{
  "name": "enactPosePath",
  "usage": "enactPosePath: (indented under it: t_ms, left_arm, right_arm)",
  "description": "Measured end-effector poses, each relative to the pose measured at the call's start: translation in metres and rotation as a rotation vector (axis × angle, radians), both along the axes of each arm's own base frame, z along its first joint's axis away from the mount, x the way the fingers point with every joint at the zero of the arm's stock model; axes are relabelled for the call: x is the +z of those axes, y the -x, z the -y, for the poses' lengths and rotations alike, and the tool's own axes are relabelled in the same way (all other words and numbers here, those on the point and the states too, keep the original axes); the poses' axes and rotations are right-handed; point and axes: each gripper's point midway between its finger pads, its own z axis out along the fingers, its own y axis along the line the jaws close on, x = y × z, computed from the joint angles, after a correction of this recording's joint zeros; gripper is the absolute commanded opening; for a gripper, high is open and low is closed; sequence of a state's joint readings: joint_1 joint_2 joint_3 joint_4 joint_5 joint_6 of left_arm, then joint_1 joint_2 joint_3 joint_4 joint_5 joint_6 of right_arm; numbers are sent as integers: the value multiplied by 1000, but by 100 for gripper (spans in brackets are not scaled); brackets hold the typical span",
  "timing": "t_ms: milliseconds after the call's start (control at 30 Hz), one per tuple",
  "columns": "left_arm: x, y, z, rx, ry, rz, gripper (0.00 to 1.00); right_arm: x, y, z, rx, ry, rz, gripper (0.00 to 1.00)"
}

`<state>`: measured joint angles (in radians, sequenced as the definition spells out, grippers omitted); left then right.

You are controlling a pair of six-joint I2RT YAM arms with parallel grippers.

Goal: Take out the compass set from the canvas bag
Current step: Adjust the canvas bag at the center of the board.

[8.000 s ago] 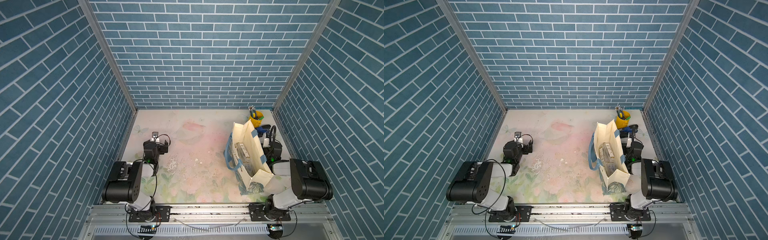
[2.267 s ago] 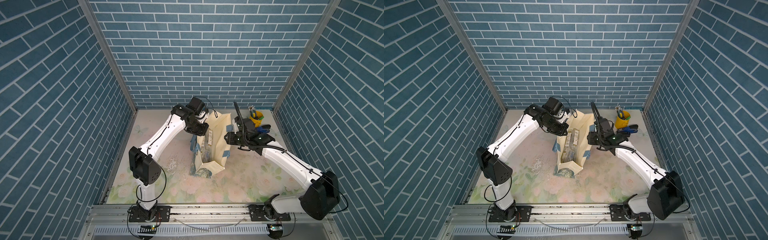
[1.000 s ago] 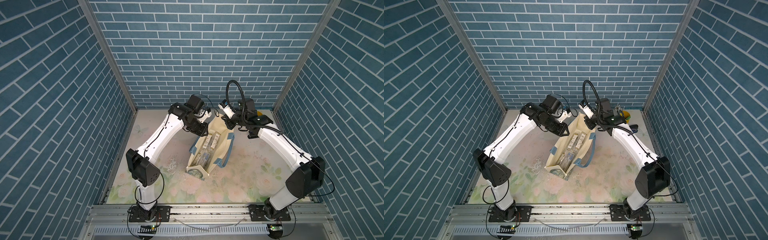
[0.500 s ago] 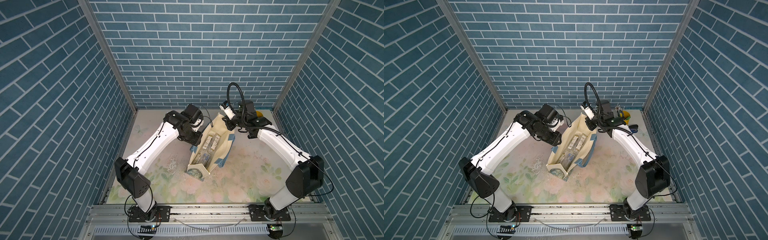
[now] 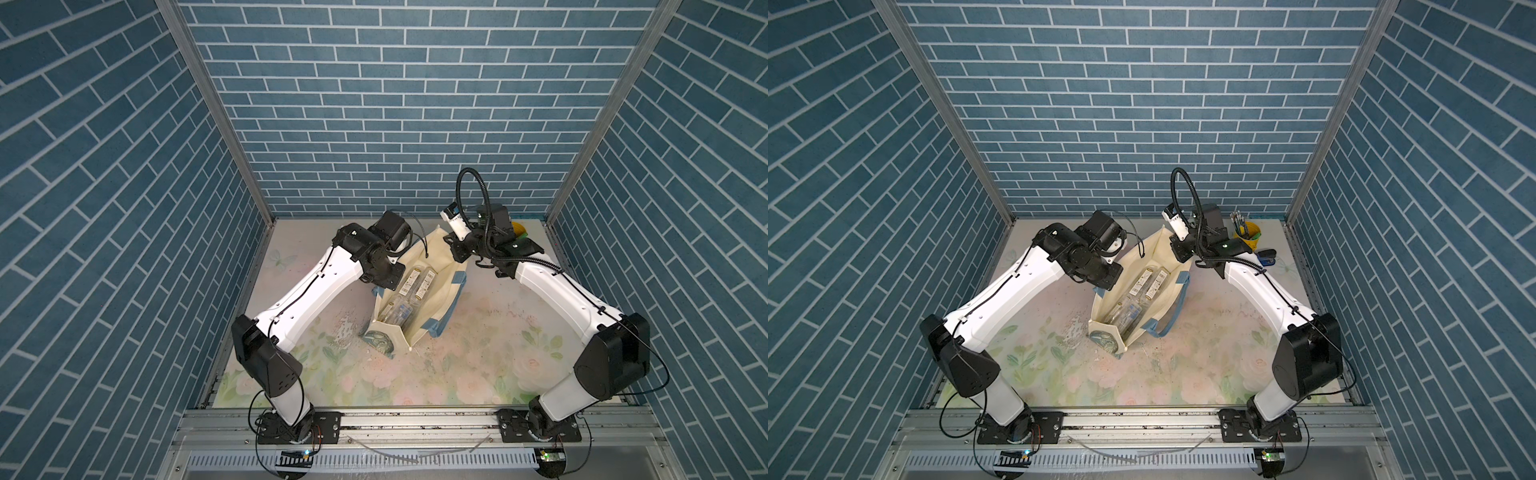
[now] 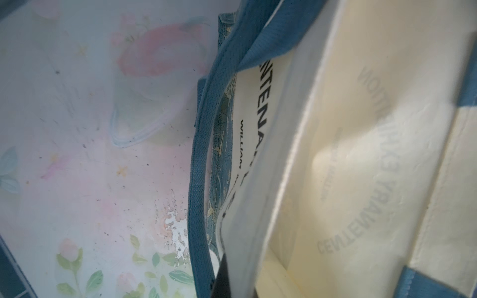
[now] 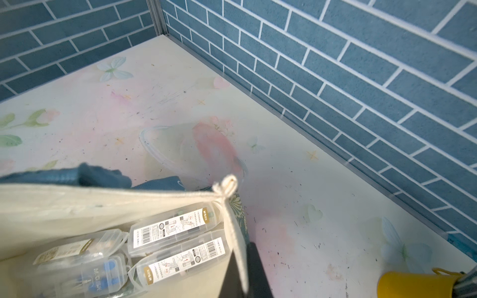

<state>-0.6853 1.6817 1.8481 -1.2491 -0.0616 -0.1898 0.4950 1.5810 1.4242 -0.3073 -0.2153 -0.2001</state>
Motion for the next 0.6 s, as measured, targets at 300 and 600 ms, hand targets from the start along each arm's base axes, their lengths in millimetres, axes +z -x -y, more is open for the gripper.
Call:
enactPosePath:
  t_ms: [300,600]
  left_arm:
    - [22,-33,-20,2,-86,144,0]
    - [-2,-46,-17,-71,-145,181,0]
  right_arm:
    - [13,-1,-3,-25,-84,44,0]
    - [-40,4,0,-60,-120,-5,0]
